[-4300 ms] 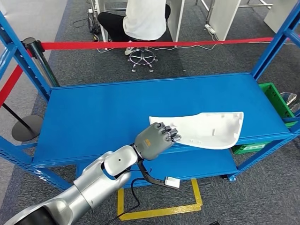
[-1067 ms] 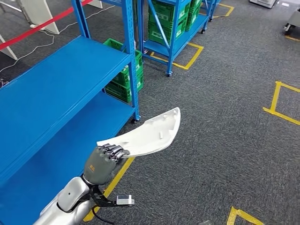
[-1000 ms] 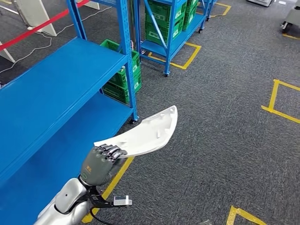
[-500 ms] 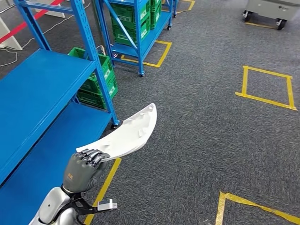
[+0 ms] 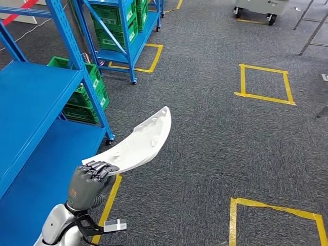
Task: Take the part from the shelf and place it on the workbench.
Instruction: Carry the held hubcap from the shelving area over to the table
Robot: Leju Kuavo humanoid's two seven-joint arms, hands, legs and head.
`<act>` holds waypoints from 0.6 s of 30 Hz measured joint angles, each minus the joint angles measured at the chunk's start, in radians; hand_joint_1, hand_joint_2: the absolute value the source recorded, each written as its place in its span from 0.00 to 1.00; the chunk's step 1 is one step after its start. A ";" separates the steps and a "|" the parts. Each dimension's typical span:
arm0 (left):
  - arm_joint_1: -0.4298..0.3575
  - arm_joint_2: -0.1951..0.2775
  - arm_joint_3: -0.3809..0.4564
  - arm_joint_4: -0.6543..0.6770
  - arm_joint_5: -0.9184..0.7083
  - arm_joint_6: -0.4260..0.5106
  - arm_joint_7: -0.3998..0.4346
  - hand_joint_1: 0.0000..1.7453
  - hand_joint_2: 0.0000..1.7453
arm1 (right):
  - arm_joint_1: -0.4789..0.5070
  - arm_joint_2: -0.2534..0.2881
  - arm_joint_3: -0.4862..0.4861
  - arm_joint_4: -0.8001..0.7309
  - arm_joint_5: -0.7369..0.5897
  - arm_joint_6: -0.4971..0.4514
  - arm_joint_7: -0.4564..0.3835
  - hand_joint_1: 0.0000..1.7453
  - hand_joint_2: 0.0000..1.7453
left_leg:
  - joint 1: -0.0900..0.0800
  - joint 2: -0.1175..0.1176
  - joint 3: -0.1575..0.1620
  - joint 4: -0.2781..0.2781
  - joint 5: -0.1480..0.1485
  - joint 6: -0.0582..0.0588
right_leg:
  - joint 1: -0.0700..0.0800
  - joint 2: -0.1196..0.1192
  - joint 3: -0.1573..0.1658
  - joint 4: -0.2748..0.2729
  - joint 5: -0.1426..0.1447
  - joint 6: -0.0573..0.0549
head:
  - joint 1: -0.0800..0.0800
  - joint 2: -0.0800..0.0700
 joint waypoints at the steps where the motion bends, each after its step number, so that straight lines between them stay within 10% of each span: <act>1: 0.000 -0.002 0.001 -0.004 -0.002 0.000 -0.002 1.00 1.00 | -0.001 0.000 -0.004 0.000 -0.003 -0.001 -0.002 0.00 0.00 | -0.002 0.006 0.002 -0.001 -0.001 -0.005 | 0.004 -0.009 0.015 -0.027 0.006 -0.005 | 0.000 0.000; 5: 0.000 -0.009 0.003 -0.018 -0.003 0.000 -0.009 1.00 1.00 | 0.000 0.000 -0.016 0.000 -0.009 -0.003 -0.006 0.00 0.00 | 0.001 0.012 0.003 0.002 -0.011 -0.026 | 0.004 0.022 0.018 -0.047 0.017 -0.024 | -0.002 0.000; 9: 0.005 -0.011 0.004 -0.024 -0.003 0.001 -0.013 1.00 1.00 | -0.002 0.000 -0.019 0.000 -0.009 -0.005 -0.006 0.00 0.00 | 0.004 -0.048 -0.096 0.205 -0.115 -0.034 | -0.002 0.060 0.022 -0.056 0.023 -0.036 | -0.010 0.000; 11: 0.007 -0.011 0.004 -0.024 -0.003 0.001 -0.013 1.00 1.00 | -0.001 0.000 -0.021 0.000 -0.009 -0.005 -0.006 0.00 0.00 | 0.005 -0.054 -0.130 0.257 -0.112 -0.036 | -0.002 0.084 0.022 -0.056 0.023 -0.036 | -0.010 0.000; 15: 0.006 -0.012 0.004 -0.026 -0.003 0.001 -0.015 1.00 1.00 | -0.001 -0.001 -0.025 0.000 -0.010 -0.006 -0.006 0.00 0.00 | 0.016 -0.097 -0.043 0.056 0.007 -0.040 | -0.006 0.132 0.018 -0.047 0.020 -0.022 | -0.011 0.000; 18: 0.003 -0.017 0.003 -0.027 -0.004 0.000 -0.016 1.00 1.00 | 0.000 -0.001 -0.030 -0.001 -0.011 -0.007 -0.008 0.00 0.00 | 0.017 -0.114 -0.019 0.001 0.011 -0.027 | -0.008 0.156 0.003 -0.042 0.016 -0.007 | -0.012 0.000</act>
